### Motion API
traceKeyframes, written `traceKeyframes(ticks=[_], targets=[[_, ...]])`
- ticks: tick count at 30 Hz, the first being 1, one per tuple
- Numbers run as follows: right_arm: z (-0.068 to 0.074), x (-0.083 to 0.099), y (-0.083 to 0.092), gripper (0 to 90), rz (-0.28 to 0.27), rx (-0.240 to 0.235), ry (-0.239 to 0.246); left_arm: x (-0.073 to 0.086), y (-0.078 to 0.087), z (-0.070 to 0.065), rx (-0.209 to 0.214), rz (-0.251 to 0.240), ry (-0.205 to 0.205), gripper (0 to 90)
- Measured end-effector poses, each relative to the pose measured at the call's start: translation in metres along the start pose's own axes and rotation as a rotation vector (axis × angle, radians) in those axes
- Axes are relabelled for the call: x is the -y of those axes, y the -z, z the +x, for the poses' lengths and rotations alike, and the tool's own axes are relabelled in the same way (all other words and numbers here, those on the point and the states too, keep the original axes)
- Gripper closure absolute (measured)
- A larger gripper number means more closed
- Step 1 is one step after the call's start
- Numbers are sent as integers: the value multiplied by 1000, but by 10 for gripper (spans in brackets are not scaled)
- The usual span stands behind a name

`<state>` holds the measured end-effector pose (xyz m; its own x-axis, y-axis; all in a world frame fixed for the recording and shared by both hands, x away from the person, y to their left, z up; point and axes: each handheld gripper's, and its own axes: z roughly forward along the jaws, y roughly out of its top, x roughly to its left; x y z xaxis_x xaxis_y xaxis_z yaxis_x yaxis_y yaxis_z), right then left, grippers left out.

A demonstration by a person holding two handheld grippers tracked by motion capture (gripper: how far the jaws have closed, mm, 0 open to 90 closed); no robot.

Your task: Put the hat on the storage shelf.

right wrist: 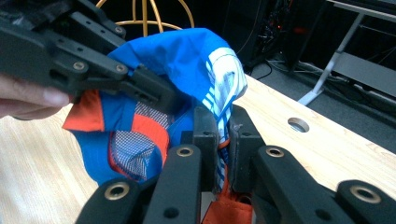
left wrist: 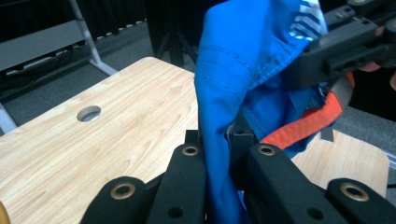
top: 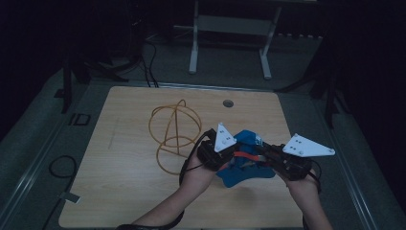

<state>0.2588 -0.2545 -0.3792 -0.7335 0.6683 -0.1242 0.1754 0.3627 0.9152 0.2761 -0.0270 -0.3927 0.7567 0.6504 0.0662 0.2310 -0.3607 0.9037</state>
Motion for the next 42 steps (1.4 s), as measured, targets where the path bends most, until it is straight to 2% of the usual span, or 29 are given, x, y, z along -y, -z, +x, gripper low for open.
traceKeyframes(ticks=[5,9,15,16,17,20,21,23,24,25,27,28,31,32,33,34,35,36,38,39,41,42], targets=[[1,3,3,830,-14,-7,-23,-5,2,-4,-28,-17,-49,890],[5,5,10,824,-33,3,-19,-8,3,-9,-50,-35,-90,890],[9,9,18,779,-52,-19,-38,-9,4,-9,-36,-59,-108,890],[9,9,21,770,-56,-24,-43,-9,5,-9,-23,-70,-113,890],[10,9,23,758,-62,-27,-40,-8,5,-9,-39,-75,-122,890],[11,9,33,711,-90,-41,-49,-8,8,-6,-23,-101,-126,889],[12,8,37,687,-102,-47,-46,-7,9,-4,2,-118,-135,889],[13,6,45,660,-121,-59,-46,-6,10,-4,-7,-119,-162,889],[13,6,49,634,-130,-60,-41,-5,10,-3,10,-127,-170,889],[13,5,53,600,-137,-57,-31,-3,10,-4,3,-129,-184,889],[11,5,59,561,-151,-48,-26,-2,11,-3,30,-141,-210,889],[10,6,62,547,-155,-45,-28,-1,12,-3,27,-144,-225,889],[3,10,66,505,-152,-29,-36,0,16,0,58,-164,-253,889],[1,13,66,492,-155,-37,-43,0,18,1,92,-178,-258,889],[0,15,67,489,-153,-41,-48,0,19,2,98,-186,-270,889],[-1,17,67,488,-152,-46,-54,0,22,4,122,-195,-281,889],[-2,19,67,476,-152,-57,-56,1,24,5,168,-215,-291,889],[-3,21,68,474,-145,-67,-56,1,26,6,183,-225,-303,888],[-5,24,68,500,-129,-80,-57,1,29,8,268,-245,-324,888],[-5,25,68,511,-120,-90,-52,1,31,8,267,-245,-338,888],[-3,29,67,518,-108,-118,-41,2,33,10,323,-257,-337,888],[-2,30,66,523,-103,-133,-32,2,34,11,334,-263,-338,888]])
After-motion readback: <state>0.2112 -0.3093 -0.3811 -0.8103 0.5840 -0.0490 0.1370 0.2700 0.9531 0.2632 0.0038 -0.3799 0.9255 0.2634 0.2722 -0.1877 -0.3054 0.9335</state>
